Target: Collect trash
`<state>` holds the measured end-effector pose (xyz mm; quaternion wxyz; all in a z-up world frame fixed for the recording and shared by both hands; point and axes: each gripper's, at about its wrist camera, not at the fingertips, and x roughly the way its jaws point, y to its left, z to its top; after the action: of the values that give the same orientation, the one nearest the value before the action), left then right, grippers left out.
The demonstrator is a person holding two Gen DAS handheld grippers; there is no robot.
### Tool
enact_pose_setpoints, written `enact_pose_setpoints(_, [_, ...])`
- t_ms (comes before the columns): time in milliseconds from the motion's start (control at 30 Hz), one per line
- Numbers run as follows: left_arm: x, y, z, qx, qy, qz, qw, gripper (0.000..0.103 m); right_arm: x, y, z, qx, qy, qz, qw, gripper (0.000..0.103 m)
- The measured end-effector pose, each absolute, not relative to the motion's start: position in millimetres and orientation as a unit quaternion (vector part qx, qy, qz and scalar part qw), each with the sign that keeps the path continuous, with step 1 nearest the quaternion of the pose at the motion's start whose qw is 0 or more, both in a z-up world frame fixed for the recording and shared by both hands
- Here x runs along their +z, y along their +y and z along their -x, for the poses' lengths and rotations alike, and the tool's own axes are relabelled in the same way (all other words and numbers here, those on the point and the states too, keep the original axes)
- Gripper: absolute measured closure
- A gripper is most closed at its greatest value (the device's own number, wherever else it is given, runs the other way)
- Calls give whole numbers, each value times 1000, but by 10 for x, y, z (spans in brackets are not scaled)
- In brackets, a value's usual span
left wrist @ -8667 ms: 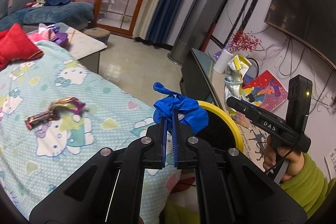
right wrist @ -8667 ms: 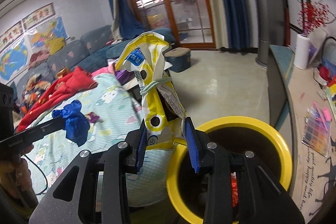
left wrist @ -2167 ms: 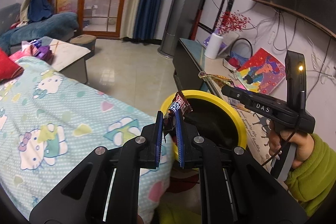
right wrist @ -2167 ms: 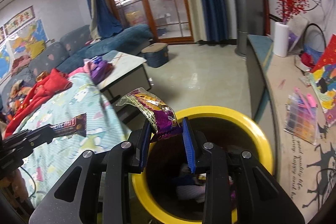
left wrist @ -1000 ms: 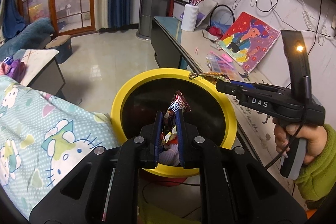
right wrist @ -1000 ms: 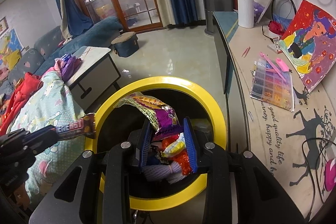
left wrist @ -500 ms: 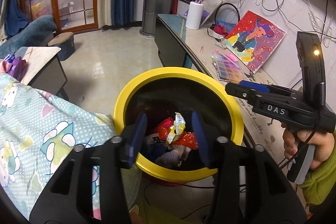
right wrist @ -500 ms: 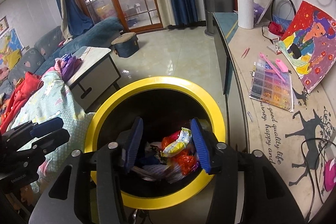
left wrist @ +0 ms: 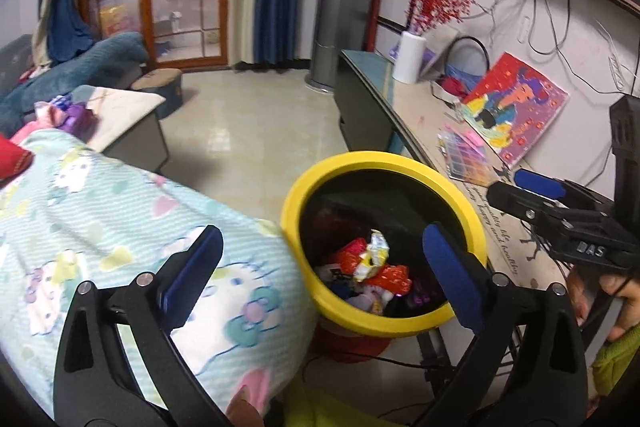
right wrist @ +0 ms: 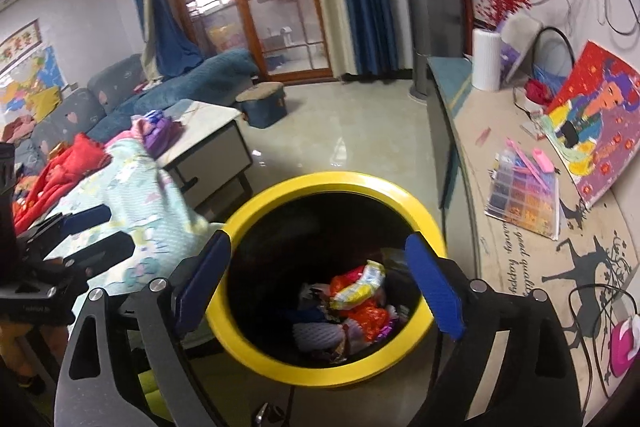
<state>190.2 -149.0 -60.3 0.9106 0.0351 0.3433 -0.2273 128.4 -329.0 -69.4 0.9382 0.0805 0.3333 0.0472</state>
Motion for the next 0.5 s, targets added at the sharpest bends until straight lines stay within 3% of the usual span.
enact_pose_setpoints(67, [-547,-1361,-1853,-213,336,-31,917,11,-628,-3153,-1249,56,327,-66,941,15])
enact_pose_setpoints(167, [-479,-1188,-1800,-193,329,-20,924,11,-557,-2987,-1198,65,317,-55,944,6])
enact_pose_setpoints(500, [-284,-555,-1471,-128,293,2,947,11,-382,-2306,-1024,107,301,-25,947,6])
